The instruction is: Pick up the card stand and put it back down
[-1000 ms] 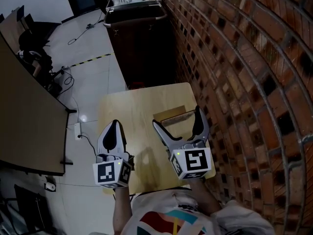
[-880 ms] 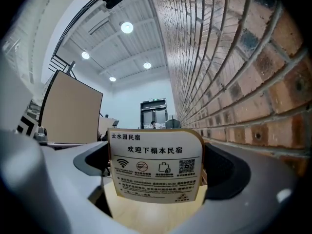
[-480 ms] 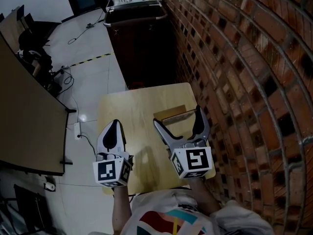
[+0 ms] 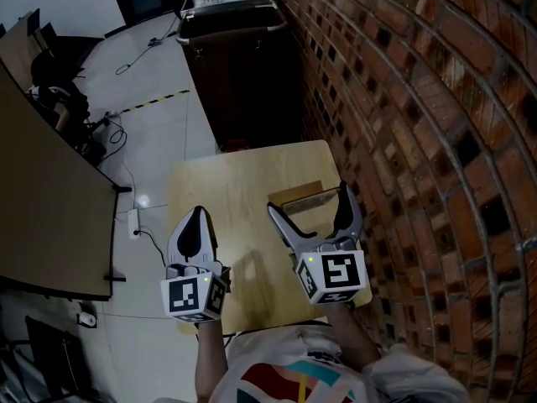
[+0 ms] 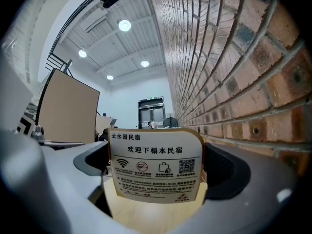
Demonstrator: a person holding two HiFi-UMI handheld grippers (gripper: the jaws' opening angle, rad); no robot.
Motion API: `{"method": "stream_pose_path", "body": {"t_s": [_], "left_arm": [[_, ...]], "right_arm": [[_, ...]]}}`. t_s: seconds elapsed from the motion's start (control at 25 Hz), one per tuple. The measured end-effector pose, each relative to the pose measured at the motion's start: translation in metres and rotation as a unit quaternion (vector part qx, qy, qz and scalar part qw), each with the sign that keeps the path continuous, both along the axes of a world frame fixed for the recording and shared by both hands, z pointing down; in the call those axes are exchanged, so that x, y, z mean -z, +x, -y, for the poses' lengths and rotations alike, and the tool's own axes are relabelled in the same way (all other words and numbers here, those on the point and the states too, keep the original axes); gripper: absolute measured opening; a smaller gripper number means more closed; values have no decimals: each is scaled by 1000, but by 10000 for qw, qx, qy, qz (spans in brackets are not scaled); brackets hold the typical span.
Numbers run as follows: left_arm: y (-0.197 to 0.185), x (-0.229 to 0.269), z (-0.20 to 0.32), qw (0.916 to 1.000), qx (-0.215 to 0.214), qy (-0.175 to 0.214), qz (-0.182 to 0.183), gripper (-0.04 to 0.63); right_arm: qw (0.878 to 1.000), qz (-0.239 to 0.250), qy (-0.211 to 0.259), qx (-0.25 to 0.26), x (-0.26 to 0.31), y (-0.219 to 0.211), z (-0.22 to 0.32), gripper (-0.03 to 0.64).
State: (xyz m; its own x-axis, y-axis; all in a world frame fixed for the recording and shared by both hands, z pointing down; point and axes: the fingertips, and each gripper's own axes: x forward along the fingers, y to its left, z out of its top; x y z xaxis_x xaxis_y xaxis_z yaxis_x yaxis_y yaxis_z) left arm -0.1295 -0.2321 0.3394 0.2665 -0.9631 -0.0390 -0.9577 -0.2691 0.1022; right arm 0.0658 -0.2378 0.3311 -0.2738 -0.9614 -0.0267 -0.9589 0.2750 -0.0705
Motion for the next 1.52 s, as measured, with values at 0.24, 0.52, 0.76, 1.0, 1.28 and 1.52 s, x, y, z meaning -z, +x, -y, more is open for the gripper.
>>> {"method": "stream_pose_path", "body": {"t_s": [0.24,0.52,0.76,1.0,1.28,1.52], "left_arm": [[-7,-11,5,9999,94,-107,-95,5],[-17,-47,11,9985,174,-516,-90,5],[-38,-60,24,9971,378,-653,-31,5],[-49,-77,28,9952,492,-843,8,5],[-58,-82,30,9944,568,-890,17,5],[-58,-82,30,9944,555,-895,-1,5]], "right_arm": [[9995,-292,-110,-75,-36,2,46,575],[9925,-635,-1010,-265,-146,2,142,575],[9776,-536,-2016,-297,-227,-8,189,575],[9714,-615,-2274,-301,-248,-11,210,575],[9672,-521,-2467,-293,-261,-11,220,575],[9678,-516,-2444,-316,-261,-12,223,576]]}}
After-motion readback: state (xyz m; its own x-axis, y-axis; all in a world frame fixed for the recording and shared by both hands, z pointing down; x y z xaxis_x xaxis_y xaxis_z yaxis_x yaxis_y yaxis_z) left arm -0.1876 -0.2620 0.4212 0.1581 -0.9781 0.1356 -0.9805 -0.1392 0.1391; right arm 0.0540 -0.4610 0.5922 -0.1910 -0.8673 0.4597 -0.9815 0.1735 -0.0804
